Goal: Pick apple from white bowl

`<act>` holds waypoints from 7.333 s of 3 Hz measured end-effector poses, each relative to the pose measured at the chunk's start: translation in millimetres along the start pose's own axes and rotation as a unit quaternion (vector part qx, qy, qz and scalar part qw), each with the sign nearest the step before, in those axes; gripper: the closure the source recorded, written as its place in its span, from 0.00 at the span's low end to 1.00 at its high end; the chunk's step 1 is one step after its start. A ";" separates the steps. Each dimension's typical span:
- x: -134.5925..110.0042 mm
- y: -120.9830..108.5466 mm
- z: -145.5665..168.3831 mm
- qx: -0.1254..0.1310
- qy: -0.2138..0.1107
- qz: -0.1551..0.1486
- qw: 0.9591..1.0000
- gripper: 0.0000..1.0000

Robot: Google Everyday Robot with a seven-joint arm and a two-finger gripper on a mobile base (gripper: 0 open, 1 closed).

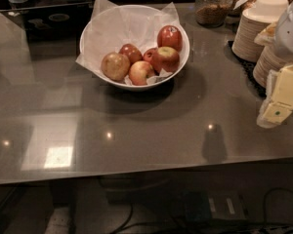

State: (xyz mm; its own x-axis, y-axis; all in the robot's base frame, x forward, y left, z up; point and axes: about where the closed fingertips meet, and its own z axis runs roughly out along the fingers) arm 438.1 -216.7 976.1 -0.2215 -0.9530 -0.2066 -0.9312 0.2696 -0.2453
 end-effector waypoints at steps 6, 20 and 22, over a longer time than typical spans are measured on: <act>-126.5 -50.6 47.8 0.015 -0.171 -0.105 0.980 0.00; -291.2 -94.7 154.6 -0.078 -0.295 -0.314 0.899 0.31; -300.1 -84.6 172.4 -0.109 -0.289 -0.327 0.893 0.31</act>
Offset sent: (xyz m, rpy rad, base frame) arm 0.0424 0.0515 -0.0066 0.1175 -0.1022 0.1237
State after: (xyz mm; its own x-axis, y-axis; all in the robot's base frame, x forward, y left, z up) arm 633.3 70.3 895.6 0.5174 -0.6504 -0.5561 -0.8554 -0.4110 -0.3152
